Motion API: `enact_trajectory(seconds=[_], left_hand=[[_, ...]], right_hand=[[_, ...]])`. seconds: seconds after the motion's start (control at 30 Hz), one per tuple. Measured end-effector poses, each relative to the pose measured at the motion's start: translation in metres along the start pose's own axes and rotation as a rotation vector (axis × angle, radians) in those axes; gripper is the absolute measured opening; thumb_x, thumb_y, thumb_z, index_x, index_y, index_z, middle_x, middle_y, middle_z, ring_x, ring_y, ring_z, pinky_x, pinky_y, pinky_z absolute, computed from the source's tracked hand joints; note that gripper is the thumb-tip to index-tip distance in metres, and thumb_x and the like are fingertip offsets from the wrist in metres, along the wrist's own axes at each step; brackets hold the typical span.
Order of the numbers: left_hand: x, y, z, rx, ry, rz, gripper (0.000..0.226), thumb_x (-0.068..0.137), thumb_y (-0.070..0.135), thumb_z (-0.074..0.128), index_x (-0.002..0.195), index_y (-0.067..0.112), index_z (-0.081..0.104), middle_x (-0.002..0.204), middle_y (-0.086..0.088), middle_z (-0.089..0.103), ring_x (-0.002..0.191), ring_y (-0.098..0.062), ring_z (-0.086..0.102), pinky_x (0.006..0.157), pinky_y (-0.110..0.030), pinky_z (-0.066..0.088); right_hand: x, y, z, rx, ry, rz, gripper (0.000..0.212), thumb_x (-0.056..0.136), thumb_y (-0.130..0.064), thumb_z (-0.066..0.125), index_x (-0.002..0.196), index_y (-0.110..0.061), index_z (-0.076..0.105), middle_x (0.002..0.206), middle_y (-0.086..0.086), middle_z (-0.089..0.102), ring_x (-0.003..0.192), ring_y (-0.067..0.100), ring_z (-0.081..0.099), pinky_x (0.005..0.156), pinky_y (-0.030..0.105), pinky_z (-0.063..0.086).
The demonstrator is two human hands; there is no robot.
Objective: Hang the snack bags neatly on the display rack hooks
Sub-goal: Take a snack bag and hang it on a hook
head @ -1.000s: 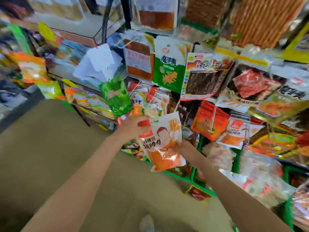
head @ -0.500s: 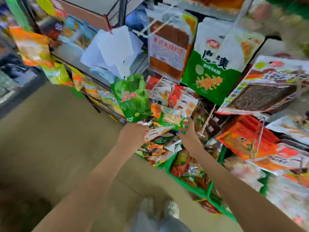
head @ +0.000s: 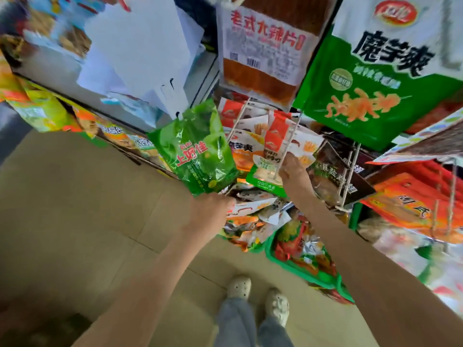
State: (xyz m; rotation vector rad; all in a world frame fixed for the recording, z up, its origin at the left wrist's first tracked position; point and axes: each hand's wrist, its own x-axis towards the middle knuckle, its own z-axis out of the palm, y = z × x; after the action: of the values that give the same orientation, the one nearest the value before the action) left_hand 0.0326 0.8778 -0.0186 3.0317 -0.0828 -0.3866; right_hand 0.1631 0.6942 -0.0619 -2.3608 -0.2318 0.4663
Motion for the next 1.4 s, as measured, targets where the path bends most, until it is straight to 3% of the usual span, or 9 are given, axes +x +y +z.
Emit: enact_trajectory(seconds=[0.17,0.33,0.43,0.53,0.73,0.9,1.1,1.2,1.4], left_hand=[[0.004,-0.004,-0.001,0.026,0.021,0.049,0.042,0.03,-0.001,0.087,0.048,0.021,0.056,0.037,0.006,0.042,0.032,-0.01,0.032,0.047,-0.009,-0.006],[0.001,-0.013,0.014,0.012,-0.052,0.088,0.034,0.047,-0.006,0.077,0.055,0.019,0.057,0.049,0.002,0.056,0.035,-0.012,0.043,0.032,-0.014,0.025],[-0.003,-0.012,0.015,0.01,-0.073,0.12,0.024,0.063,-0.003,0.068,0.066,0.019,0.059,0.055,0.001,0.056,0.044,-0.016,0.041,0.039,-0.018,0.024],[-0.004,-0.006,0.015,0.048,-0.143,0.085,0.015,0.086,0.009,0.05,0.083,0.021,0.058,0.069,0.001,0.053,0.062,-0.02,0.049,0.05,-0.025,0.039],[0.011,0.013,0.014,-0.113,-0.194,-0.047,0.021,0.091,0.007,0.045,0.1,0.02,0.058,0.086,-0.004,0.062,0.077,-0.024,0.059,0.058,-0.032,0.044],[0.04,0.027,0.006,-0.216,-0.187,0.021,0.018,0.096,0.014,0.042,0.102,0.017,0.058,0.078,-0.004,0.061,0.068,-0.021,0.056,0.051,-0.027,0.036],[0.077,0.039,0.001,-0.511,-0.105,-0.018,0.02,0.097,0.023,0.044,0.089,0.014,0.061,0.061,0.0,0.052,0.062,-0.022,0.051,0.048,-0.029,0.027],[0.085,0.045,0.003,-0.564,-0.039,-0.05,0.02,0.096,0.023,0.048,0.086,0.012,0.062,0.063,0.0,0.054,0.066,-0.025,0.054,0.053,-0.031,0.03],[0.096,0.045,0.012,-0.63,0.106,-0.075,0.019,0.094,0.014,0.05,0.101,0.011,0.068,0.095,-0.005,0.068,0.081,-0.019,0.059,0.065,-0.028,0.038]], right_hand=[[-0.01,-0.002,-0.004,0.082,-0.054,0.02,0.007,0.094,-0.004,0.043,0.093,-0.01,0.046,0.072,0.0,0.053,0.063,0.016,0.047,0.051,0.018,0.034],[-0.032,-0.007,-0.007,0.019,-0.062,-0.029,0.01,0.094,-0.006,0.045,0.103,-0.004,0.05,0.069,0.0,0.049,0.053,0.004,0.042,0.042,0.012,0.026],[-0.048,-0.006,-0.009,-0.057,-0.104,-0.046,0.008,0.094,-0.012,0.049,0.099,-0.005,0.051,0.063,-0.006,0.043,0.052,0.004,0.041,0.041,0.012,0.028],[-0.066,0.002,-0.013,-0.056,-0.1,-0.031,0.008,0.093,-0.016,0.052,0.092,-0.008,0.051,0.066,-0.001,0.048,0.058,0.015,0.047,0.047,0.016,0.032],[-0.103,0.036,-0.029,-0.086,-0.106,0.011,0.016,0.092,-0.029,0.053,0.082,-0.016,0.05,0.073,-0.003,0.055,0.068,0.014,0.054,0.059,0.03,0.043],[-0.114,0.059,-0.043,-0.326,-0.253,0.089,0.019,0.095,-0.028,0.046,0.109,-0.015,0.047,0.106,0.0,0.057,0.097,0.022,0.056,0.073,0.033,0.041],[-0.108,0.055,-0.039,-0.4,-0.366,0.06,0.045,0.095,-0.024,0.047,0.134,-0.037,0.029,0.133,0.008,0.049,0.107,0.029,0.058,0.083,0.045,0.05],[-0.103,0.039,-0.04,-0.386,-0.374,-0.043,0.057,0.098,-0.021,0.044,0.143,-0.041,0.016,0.131,0.009,0.049,0.101,0.023,0.06,0.071,0.033,0.049],[-0.073,0.017,-0.026,-0.534,-0.352,-0.075,0.073,0.098,-0.024,0.041,0.14,-0.048,-0.013,0.108,0.008,0.057,0.08,0.026,0.061,0.064,0.044,0.055]])
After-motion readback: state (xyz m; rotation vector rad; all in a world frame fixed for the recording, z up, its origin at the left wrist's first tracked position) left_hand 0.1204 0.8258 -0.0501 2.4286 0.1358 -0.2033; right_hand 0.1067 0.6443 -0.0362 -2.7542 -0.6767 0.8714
